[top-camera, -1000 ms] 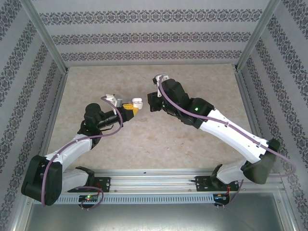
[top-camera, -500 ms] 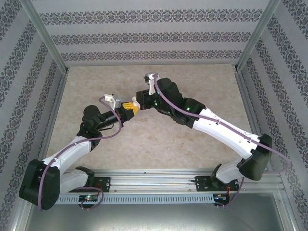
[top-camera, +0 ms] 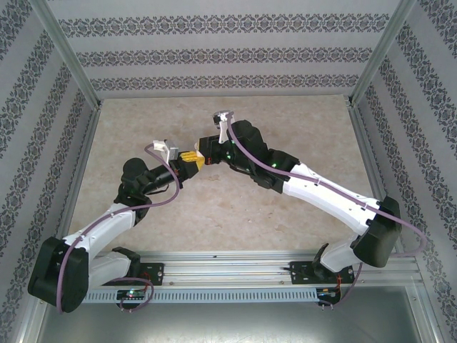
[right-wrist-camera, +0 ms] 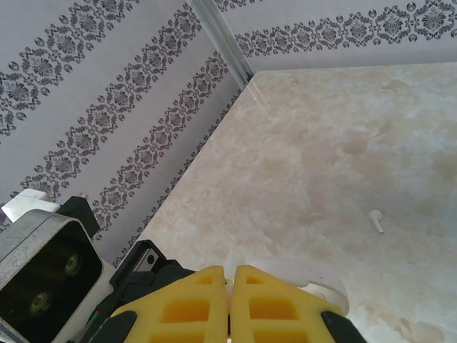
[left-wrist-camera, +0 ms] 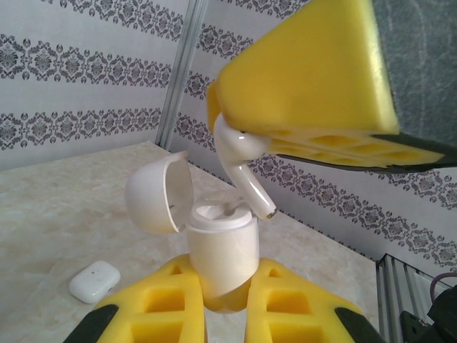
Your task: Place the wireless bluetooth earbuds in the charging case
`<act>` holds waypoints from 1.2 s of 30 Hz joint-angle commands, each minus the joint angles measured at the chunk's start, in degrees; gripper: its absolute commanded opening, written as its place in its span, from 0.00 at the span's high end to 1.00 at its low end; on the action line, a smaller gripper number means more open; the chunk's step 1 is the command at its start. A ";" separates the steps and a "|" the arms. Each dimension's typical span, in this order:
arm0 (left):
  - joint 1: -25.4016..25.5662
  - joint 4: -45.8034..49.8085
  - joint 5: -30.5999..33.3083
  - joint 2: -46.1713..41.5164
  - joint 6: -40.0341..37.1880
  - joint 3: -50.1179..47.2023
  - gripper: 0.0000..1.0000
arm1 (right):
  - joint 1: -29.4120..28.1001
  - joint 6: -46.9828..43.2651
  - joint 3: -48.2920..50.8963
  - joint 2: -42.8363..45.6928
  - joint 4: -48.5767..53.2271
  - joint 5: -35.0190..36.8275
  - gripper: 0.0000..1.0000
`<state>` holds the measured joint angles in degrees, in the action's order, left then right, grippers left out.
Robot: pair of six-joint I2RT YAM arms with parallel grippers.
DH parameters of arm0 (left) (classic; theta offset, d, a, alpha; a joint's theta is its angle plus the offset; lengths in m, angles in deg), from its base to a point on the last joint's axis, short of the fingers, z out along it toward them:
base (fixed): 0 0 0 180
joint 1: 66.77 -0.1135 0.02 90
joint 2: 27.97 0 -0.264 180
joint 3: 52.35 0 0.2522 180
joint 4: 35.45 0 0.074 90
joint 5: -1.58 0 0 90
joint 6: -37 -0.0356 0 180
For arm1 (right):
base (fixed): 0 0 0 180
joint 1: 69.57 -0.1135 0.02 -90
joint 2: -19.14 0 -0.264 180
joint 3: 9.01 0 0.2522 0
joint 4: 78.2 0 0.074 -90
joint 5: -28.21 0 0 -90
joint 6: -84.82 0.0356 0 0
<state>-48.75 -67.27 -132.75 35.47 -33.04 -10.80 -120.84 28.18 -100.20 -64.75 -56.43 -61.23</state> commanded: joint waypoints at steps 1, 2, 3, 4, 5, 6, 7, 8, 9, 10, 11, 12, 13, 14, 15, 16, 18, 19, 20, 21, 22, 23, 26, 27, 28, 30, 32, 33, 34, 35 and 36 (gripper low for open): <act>0.66 -4.78 -0.56 -1.84 0.88 -0.67 0.99 | -0.44 1.45 1.48 -0.65 -3.05 0.39 0.94; 0.63 -4.62 -0.57 -1.83 0.90 -0.78 0.99 | -0.57 1.57 1.65 -0.50 -3.34 0.41 0.94; 0.67 -4.65 -0.49 -1.87 0.86 -0.81 0.99 | -0.59 1.64 1.67 -0.28 -3.53 0.56 0.94; 0.68 -4.77 -0.49 -1.84 1.03 -0.89 0.99 | -0.56 1.58 1.62 -0.17 -3.53 0.71 0.94; 0.67 -4.81 -0.46 -1.77 1.05 -0.98 0.99 | -0.63 1.47 1.58 -0.04 -3.58 1.05 0.94; 0.62 -4.95 -0.47 -1.79 1.21 -0.98 0.99 | -0.69 1.29 1.52 0.22 -3.71 1.40 0.94; 0.63 -4.89 -0.47 -1.67 1.39 -0.90 0.99 | -0.75 1.20 1.62 0.35 -3.79 1.81 0.94; 0.67 -4.88 -0.48 -1.73 1.56 -0.75 0.99 | -0.68 0.97 1.87 0.57 -4.11 2.20 0.94; 0.69 -4.87 -0.66 -1.59 1.65 -0.57 0.98 | -0.72 0.94 2.20 0.76 -4.80 2.46 0.94; 0.64 -4.88 -0.67 -1.57 1.79 -0.42 0.98 | -0.68 0.93 2.43 0.77 -5.33 2.71 0.94; 0.68 -4.82 -0.81 -1.61 1.83 -0.29 0.99 | -0.68 0.97 2.58 0.70 -5.74 2.84 0.94; 0.64 -4.78 -0.81 -1.57 1.87 -0.19 0.99 | -0.68 1.00 2.57 0.54 -5.99 2.85 0.94; 0.65 -4.70 -0.82 -1.57 1.83 -0.11 0.99 | -0.75 1.04 2.47 0.40 -6.07 2.87 0.94; 0.64 -4.66 -0.82 -1.57 1.83 -0.11 0.99 | -0.68 1.17 2.33 0.10 -6.02 2.77 0.94; 0.69 -4.61 -0.81 -1.50 1.91 -0.08 0.99 | -0.72 1.20 2.22 -0.11 -5.99 2.62 0.94; 0.69 -4.68 -0.89 -1.49 1.92 -0.11 0.99 | -0.70 1.19 2.15 -0.16 -6.12 2.65 0.94; 0.70 -4.62 -1.05 -1.46 1.99 -0.21 0.99 | -0.68 1.26 2.17 -0.21 -6.25 2.76 0.94; 0.69 -4.60 -1.04 -1.48 2.01 -0.28 0.99 | -0.68 1.18 2.11 -0.17 -6.29 2.89 0.94; 0.63 -4.66 -1.05 -1.48 2.01 -0.37 0.99 | -0.68 1.09 2.19 -0.06 -6.34 3.17 0.94; 0.64 -4.67 -1.10 -1.56 2.01 -0.38 0.99 | -0.68 0.91 2.19 0.07 -6.34 3.43 0.94; 0.68 -4.64 -1.10 -1.60 2.10 -0.37 0.99 | -0.66 0.75 2.22 0.18 -6.26 3.74 0.94; 0.66 -4.63 -1.04 -1.59 2.09 -0.38 0.99 | -0.59 0.33 2.12 0.22 -6.25 3.91 0.94; 0.68 -4.62 -1.02 -1.69 2.18 -0.17 0.99 | -0.58 -0.53 2.11 0.19 -6.25 4.24 0.94; 0.63 -4.69 -1.07 -1.64 2.27 -0.07 0.99 | -0.59 -0.74 2.18 0.02 -6.30 4.22 0.94; 0.69 -4.75 -1.06 -1.61 2.37 -0.02 0.99 | -0.59 -0.84 2.24 -0.08 -6.27 4.19 0.94; 0.66 -4.90 -1.04 -1.69 2.70 0.06 0.99 | -0.59 -0.84 2.66 -0.27 -6.73 3.78 0.94; 0.68 -4.99 -0.92 -1.75 2.93 0.16 0.99 | -0.59 -0.70 3.27 -0.25 -7.26 3.46 0.94; 0.67 -5.12 -0.74 -1.88 3.13 0.23 0.99 | -0.59 -0.62 3.57 -0.22 -7.58 3.24 0.94; 0.67 -5.12 -0.64 -1.94 3.30 0.22 0.99 | -0.59 -0.63 3.91 -0.13 -7.74 3.01 0.94; 0.70 -5.11 -0.56 -1.99 3.41 0.25 0.99 | -0.66 -0.79 4.19 -0.01 -7.73 2.81 0.94; 0.64 -4.98 -0.48 -2.09 3.41 0.41 0.99 | -0.68 -0.91 4.58 0.13 -7.75 2.69 0.94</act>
<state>-48.75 -67.64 -132.82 34.77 -30.79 -11.48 -121.21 28.55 -97.05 -64.75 -62.18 -58.37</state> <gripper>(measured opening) 0.131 0.060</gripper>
